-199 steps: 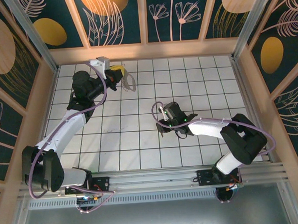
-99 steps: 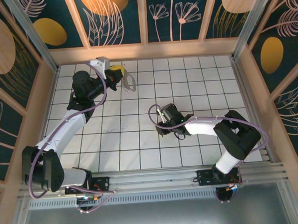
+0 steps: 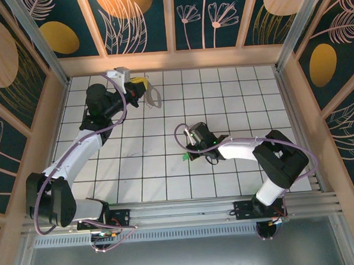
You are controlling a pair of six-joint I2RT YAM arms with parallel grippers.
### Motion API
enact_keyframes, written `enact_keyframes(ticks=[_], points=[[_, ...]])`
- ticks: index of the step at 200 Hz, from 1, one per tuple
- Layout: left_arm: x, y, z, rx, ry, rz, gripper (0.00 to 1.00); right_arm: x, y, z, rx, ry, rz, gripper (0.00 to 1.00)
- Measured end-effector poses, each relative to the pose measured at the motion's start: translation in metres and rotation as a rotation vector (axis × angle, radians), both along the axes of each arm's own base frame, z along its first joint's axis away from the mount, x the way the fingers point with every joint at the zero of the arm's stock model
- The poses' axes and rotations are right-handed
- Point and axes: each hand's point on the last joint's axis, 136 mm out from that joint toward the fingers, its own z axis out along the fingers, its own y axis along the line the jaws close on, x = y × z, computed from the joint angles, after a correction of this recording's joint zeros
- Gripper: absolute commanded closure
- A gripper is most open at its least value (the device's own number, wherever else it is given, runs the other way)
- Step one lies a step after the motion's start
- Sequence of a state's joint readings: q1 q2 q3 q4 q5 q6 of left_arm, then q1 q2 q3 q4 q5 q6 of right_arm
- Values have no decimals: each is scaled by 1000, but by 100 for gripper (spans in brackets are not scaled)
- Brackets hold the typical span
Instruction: Put the keys on the keyring
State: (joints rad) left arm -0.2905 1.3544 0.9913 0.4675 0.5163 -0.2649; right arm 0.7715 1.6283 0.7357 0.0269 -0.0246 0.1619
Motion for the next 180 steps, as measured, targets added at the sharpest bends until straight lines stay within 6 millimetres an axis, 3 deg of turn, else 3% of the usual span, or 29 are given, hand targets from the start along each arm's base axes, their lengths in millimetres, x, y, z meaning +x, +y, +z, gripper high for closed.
enact_keyframes(ticks=[47,107,180], points=[[0,0,2,-1,-4,0,100,7,-6,5,15,-5,-32,100],[0,0,3,-2,-5,0,100,21,-38,24,64,-33,-144,100],[0,0,3,-4,-3,-4,100,12,-44,8,50,11,-155,100]])
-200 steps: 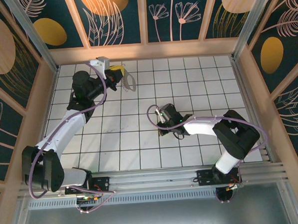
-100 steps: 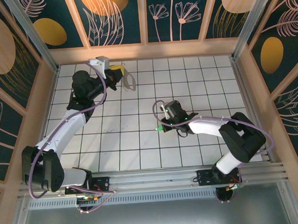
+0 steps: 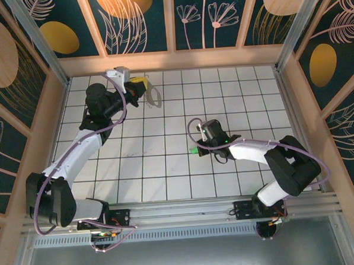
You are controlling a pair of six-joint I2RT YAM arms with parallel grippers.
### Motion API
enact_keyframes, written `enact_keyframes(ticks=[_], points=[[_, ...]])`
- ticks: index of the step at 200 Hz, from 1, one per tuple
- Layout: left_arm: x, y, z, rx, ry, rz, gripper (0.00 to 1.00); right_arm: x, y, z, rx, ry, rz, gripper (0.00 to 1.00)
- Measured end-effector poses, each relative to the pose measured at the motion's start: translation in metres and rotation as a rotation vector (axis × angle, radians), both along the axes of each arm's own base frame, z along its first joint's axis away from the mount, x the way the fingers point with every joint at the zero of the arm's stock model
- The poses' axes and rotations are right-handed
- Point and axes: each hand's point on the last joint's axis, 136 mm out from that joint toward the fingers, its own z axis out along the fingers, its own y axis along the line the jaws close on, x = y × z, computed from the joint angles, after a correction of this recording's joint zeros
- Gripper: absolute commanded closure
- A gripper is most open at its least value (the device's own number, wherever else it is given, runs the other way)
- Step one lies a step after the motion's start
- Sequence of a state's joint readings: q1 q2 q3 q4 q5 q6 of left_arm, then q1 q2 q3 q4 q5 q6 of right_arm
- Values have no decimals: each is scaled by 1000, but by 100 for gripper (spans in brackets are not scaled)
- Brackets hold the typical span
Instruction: Put the keys on the keyring
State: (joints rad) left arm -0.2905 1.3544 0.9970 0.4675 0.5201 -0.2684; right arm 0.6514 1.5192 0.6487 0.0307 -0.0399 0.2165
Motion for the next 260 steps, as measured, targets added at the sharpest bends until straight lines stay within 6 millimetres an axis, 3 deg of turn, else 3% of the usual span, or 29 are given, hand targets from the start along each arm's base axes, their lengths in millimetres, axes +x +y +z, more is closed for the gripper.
enact_keyframes(ticks=[82,103,118,147,185,220,260], points=[[0,0,0,0,0,-1,100,1,2,-4,11,4,5,100],[-1,-1,0,0,0,-10,100,4,-4,7,49,-8,-11,100],[-3,-3,0,0,0,-25,100,11,-7,33,125,-51,-27,100],[-12,-15,0,5,-5,-80,100,30,-11,108,334,-207,-32,100],[-34,-44,-5,56,-42,-193,100,33,-17,179,546,-348,24,100],[-57,-67,-10,97,-79,-286,100,27,-25,221,661,-441,86,100],[-75,-77,-26,131,-90,-341,100,16,-26,245,725,-500,155,100]])
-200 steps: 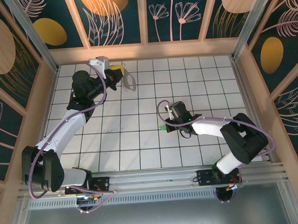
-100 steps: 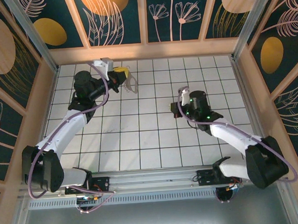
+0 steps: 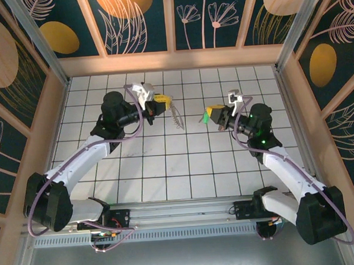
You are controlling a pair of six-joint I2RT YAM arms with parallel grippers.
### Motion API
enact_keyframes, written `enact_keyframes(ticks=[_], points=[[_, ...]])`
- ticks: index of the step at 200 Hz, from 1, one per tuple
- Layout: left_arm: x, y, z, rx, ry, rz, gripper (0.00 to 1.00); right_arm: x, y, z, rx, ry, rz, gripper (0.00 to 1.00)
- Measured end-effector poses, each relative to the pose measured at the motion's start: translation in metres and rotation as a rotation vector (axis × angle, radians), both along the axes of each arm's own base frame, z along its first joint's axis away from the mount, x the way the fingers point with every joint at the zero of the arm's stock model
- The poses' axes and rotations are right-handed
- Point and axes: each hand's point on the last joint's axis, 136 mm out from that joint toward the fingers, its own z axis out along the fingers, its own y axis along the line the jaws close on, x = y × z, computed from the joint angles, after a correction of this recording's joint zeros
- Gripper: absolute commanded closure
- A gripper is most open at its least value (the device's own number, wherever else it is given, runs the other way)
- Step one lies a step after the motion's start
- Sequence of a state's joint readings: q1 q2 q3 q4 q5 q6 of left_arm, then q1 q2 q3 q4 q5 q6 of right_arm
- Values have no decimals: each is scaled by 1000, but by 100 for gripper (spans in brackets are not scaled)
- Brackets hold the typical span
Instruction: Put the keys on the keyring
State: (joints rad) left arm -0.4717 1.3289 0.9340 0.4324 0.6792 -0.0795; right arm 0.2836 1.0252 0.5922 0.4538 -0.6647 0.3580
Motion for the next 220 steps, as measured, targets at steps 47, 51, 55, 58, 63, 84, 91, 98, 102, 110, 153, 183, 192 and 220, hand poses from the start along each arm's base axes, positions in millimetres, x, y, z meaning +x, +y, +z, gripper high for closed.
enact_keyframes(ticks=[47,51,55,58,63,84,91,98,102,110,153,183,192,220], points=[[-5,-4,-12,17,12,-12,100,-8,2,1,15,-8,34,100],[-5,-4,-13,18,13,-11,100,-8,2,0,15,-7,35,100],[-5,-4,-13,18,13,-10,100,-9,2,-2,15,-3,36,100],[-5,-3,-13,19,13,-9,100,-9,2,-3,16,-2,37,100],[-5,-3,-13,19,14,-9,100,-10,2,-5,15,1,39,100],[-6,-4,-15,23,10,-12,100,-11,3,-11,15,22,42,100],[-6,-5,-15,25,7,-16,100,-11,2,-13,17,26,41,100],[-8,-6,-15,25,5,-21,100,-11,2,-12,22,29,41,100],[-8,-7,-15,26,3,-23,100,-11,3,-12,23,29,41,100],[-10,-8,-15,26,4,-30,100,-11,3,-11,28,30,41,100],[-17,-13,-15,24,5,-68,100,-19,18,-1,39,-17,59,100],[-26,-20,-15,23,7,-103,100,-27,27,11,41,-75,61,100],[-29,-23,-15,25,10,-116,100,-29,29,14,42,-94,63,100],[-36,-34,-18,36,31,-151,100,-34,36,22,34,-145,69,100]])
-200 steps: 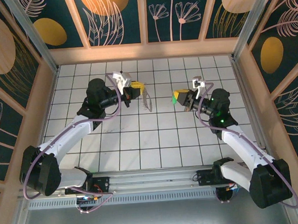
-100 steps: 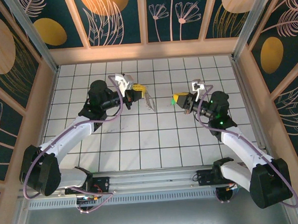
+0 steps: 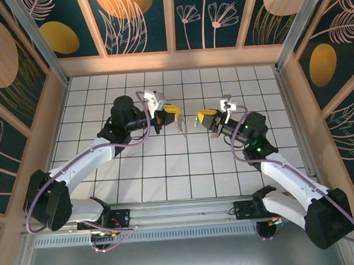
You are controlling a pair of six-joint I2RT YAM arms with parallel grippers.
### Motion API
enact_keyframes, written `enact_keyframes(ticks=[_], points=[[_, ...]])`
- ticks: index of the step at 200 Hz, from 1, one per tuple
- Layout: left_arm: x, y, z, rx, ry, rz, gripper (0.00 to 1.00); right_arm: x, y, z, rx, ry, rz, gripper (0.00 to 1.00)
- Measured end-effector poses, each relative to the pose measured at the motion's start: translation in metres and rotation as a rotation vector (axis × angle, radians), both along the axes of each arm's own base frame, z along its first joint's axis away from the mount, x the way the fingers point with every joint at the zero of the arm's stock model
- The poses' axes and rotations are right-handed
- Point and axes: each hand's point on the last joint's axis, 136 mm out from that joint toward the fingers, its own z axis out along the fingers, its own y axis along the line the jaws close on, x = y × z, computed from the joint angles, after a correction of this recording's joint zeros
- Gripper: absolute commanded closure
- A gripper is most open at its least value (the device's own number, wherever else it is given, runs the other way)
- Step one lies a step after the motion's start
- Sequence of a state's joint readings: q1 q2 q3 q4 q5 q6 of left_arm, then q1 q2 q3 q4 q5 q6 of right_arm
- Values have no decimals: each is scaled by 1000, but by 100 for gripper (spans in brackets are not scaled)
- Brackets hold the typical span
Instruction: Put the keys on the keyring
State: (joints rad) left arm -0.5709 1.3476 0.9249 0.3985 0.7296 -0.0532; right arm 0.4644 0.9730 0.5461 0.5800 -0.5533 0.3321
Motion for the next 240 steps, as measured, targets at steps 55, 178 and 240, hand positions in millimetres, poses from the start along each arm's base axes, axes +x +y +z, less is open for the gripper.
enact_keyframes(ticks=[55,178,240], points=[[0,-19,-9,34,54,-47,100,-5,7,14,-18,-81,0,100],[-5,-31,-20,72,109,-100,100,-8,16,23,-55,-149,18,100],[-4,-32,-19,73,102,-104,100,-3,19,12,-82,-118,22,100]])
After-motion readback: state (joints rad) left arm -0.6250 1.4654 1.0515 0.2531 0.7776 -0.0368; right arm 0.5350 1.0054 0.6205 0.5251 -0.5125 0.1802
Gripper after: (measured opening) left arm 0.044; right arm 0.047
